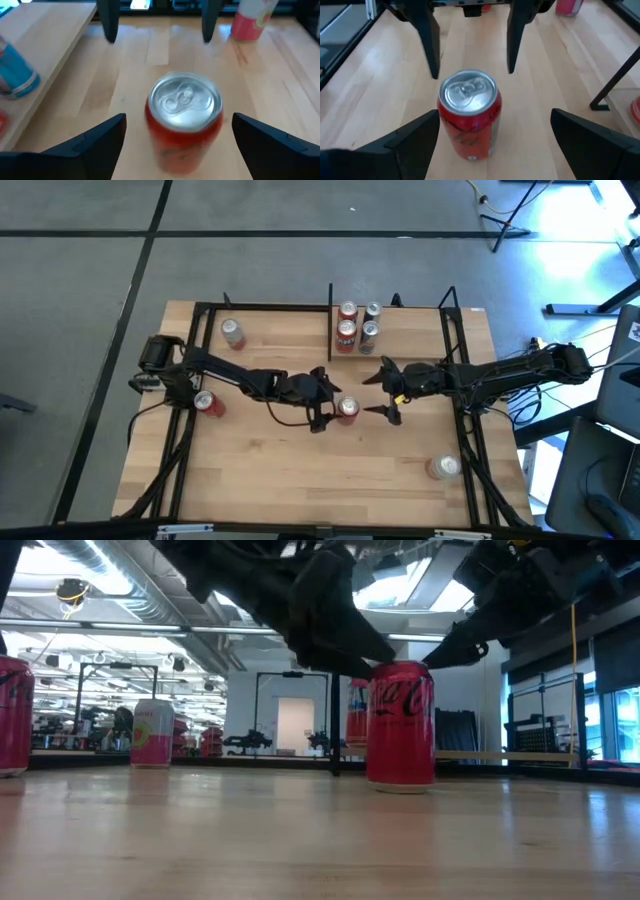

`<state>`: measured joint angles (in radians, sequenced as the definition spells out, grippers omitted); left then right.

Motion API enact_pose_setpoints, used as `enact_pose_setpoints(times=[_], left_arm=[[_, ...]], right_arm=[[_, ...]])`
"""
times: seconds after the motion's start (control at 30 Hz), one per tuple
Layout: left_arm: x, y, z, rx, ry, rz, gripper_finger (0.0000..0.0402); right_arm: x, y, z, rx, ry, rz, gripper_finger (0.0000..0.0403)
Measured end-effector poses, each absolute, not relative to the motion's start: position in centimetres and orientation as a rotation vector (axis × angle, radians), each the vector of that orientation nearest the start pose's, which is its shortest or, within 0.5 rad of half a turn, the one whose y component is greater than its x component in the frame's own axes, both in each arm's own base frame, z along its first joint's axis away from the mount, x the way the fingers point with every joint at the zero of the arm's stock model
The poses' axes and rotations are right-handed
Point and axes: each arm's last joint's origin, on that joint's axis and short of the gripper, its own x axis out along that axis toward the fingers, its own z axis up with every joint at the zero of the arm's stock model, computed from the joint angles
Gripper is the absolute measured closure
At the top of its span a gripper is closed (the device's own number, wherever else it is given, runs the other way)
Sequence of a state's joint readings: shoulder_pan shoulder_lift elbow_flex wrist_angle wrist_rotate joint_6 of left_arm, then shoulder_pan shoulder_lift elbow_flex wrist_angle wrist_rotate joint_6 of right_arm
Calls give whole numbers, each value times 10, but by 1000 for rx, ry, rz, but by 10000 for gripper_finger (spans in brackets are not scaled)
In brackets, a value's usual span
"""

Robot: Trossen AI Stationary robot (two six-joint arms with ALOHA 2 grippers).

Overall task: Place canned beverage on shelf
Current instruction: Put the red soda can on the shelf

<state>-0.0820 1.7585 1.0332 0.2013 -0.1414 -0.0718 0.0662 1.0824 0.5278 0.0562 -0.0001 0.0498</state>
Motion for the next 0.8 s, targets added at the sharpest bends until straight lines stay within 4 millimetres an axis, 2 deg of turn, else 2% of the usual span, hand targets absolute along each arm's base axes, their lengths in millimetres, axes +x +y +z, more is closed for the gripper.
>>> enact_pose_setpoints(times=[0.13,0.27,0.43,0.6,0.7,0.8], left_arm=[[364,-28,207,20,577,73,58],[350,-38,212,56,610,107,58],[318,-52,182,82,588,149,58],[292,-52,147,42,496,96,58],[280,-50,134,15,451,88,58],[274,-48,130,9,422,99,58]], right_arm=[[223,15,216,43,454,66,39],[228,17,218,74,403,121,39],[244,19,213,87,440,144,39],[269,21,221,94,497,168,39],[284,22,226,96,582,162,39],[297,23,230,100,676,153,39]])
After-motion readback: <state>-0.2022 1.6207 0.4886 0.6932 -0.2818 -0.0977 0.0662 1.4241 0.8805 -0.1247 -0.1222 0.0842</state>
